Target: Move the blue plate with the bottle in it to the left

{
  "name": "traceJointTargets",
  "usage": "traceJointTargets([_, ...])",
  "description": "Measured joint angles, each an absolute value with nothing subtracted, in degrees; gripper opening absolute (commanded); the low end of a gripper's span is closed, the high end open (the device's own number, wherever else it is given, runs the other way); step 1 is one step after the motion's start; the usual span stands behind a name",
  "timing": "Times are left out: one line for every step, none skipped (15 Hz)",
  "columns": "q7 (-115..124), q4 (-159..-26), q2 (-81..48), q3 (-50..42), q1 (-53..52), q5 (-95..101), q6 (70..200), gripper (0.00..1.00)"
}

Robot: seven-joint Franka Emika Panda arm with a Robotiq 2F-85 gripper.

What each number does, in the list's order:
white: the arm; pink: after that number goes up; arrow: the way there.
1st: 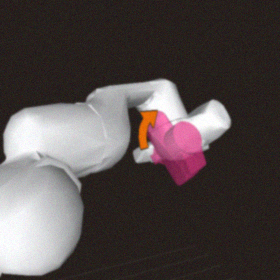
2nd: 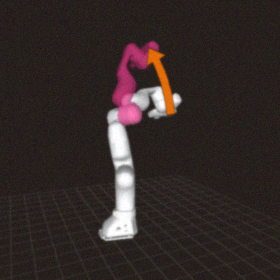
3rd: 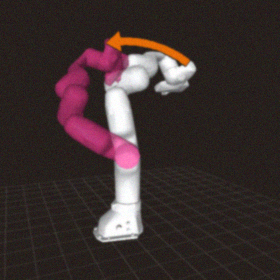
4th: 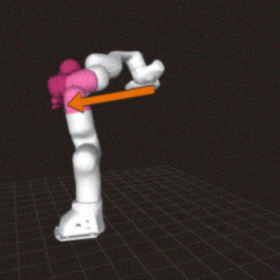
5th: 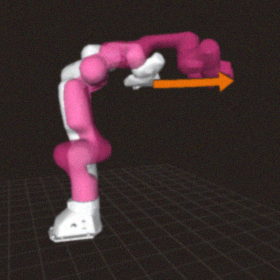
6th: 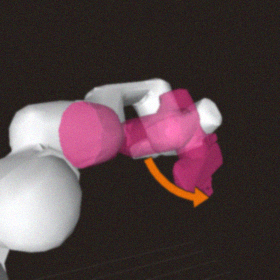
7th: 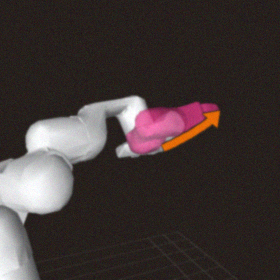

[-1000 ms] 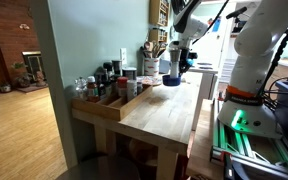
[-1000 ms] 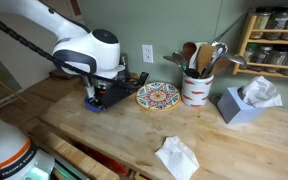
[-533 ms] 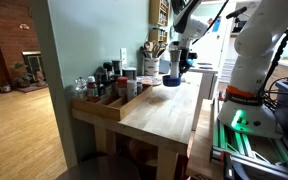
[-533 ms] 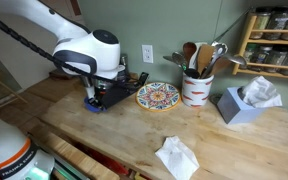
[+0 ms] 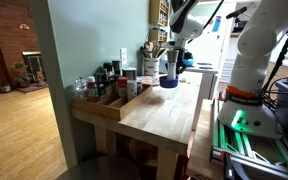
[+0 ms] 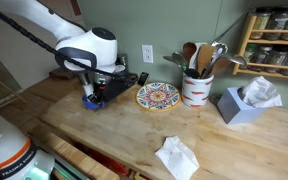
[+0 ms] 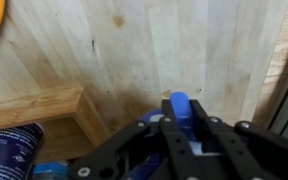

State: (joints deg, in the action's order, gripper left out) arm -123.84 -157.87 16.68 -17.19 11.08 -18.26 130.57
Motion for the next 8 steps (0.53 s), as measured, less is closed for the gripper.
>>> traceJointTargets([-124.3, -157.9, 16.7, -17.1, 10.2, -18.4, 130.5, 0.05])
traceJointTargets([-125.0, -157.9, 16.7, -17.1, 9.3, -18.7, 130.5, 0.05])
traceJointTargets([-125.5, -157.9, 16.6, -17.0, 8.2, -19.1, 130.5, 0.05])
traceJointTargets([-126.1, -157.9, 16.5, -16.7, 7.2, -19.9, 130.5, 0.05])
traceJointTargets([-126.4, -157.9, 16.4, -16.4, 6.1, -20.8, 130.5, 0.05])
traceJointTargets([-126.8, -157.9, 16.2, -16.0, 4.9, -21.8, 130.5, 0.05])
traceJointTargets([-127.1, -157.9, 16.0, -15.4, 3.8, -22.7, 130.5, 0.05])
traceJointTargets([-127.2, -158.0, 15.8, -14.7, 2.7, -23.5, 130.5, 0.05])
